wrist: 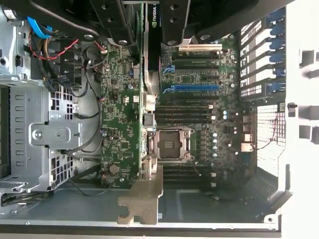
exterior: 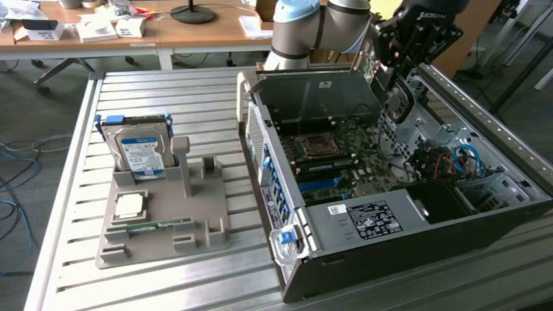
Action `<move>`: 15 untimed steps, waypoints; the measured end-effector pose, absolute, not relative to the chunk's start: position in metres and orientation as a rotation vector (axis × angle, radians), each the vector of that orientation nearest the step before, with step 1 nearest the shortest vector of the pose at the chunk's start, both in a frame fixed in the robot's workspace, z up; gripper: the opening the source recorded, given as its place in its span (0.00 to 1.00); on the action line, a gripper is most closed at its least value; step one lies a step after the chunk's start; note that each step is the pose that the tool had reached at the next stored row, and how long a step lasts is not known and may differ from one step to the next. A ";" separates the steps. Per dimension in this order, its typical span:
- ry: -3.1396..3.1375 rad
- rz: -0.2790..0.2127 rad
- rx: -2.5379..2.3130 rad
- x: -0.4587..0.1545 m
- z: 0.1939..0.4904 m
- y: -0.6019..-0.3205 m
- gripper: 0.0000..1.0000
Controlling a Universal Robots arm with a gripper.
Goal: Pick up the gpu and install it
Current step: 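Pick up the gpu and move the gpu toward the slot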
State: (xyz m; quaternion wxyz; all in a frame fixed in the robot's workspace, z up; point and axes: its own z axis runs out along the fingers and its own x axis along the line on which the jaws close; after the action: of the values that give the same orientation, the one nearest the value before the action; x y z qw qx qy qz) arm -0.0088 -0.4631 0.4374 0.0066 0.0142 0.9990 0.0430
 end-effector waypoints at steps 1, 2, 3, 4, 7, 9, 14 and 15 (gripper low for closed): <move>3.125 0.135 0.041 -0.009 0.437 -0.463 0.26; 3.126 0.135 0.040 -0.009 0.437 -0.463 0.26; 3.126 0.134 0.040 -0.009 0.437 -0.463 0.26; 3.126 0.135 0.040 -0.009 0.437 -0.463 0.26; 3.126 0.134 0.034 -0.009 0.437 -0.463 0.26; 3.126 0.133 0.025 -0.009 0.437 -0.461 0.26; 3.127 0.132 0.016 -0.009 0.435 -0.456 0.26; 3.127 0.132 0.016 -0.008 0.434 -0.456 0.26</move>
State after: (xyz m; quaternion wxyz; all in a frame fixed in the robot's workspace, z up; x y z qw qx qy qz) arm -0.0082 -0.4563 0.4342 0.0060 0.0051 0.9991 0.0421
